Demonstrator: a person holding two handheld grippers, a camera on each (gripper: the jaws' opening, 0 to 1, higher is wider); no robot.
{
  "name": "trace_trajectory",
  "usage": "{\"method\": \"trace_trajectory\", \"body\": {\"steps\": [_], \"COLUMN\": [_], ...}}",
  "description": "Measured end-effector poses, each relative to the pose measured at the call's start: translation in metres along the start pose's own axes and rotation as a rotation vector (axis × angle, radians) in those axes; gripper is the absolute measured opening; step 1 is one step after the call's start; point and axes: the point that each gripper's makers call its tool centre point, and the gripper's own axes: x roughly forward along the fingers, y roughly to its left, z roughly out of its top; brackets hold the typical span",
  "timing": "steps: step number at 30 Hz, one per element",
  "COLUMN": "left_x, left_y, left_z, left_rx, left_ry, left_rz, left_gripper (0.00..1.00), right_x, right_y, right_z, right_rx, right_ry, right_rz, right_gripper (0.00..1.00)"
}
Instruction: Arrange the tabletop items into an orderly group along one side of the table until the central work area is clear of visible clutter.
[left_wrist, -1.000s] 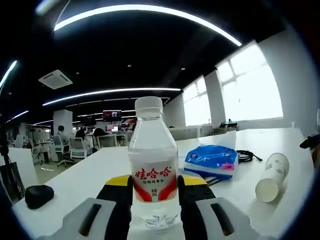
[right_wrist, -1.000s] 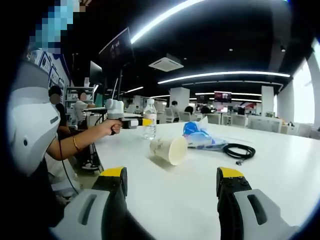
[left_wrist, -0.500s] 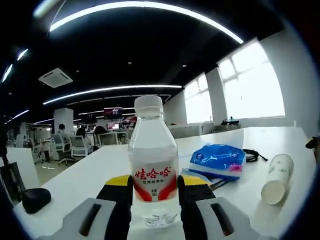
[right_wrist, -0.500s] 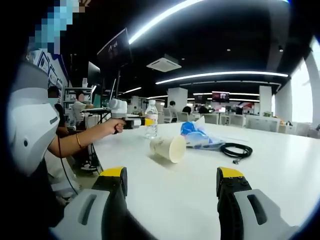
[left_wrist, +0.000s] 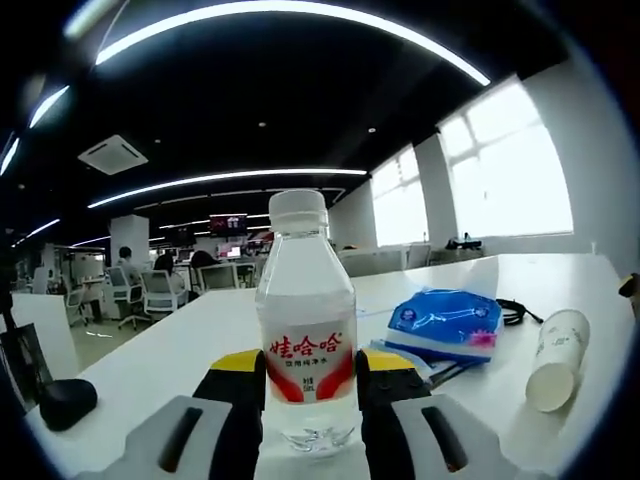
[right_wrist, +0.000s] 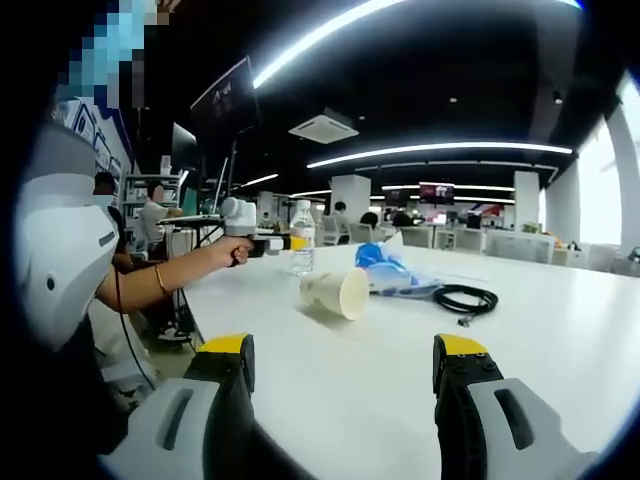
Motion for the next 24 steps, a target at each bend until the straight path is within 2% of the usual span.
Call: {"method": "trace_trajectory", "body": {"steps": [24], "left_x": [0.0079], "left_y": [0.0017], "left_z": [-0.0014], "left_rx": [0.003], "left_ry": [0.000], "left_rz": [0.012], "left_gripper": [0.35], "right_x": [-0.0049], "right_y": [-0.0074], "right_z": [-0.0020], "right_rx": [0.013], "right_ry": [0.000], "right_rz": [-0.029], "right_gripper": [0.70]}}
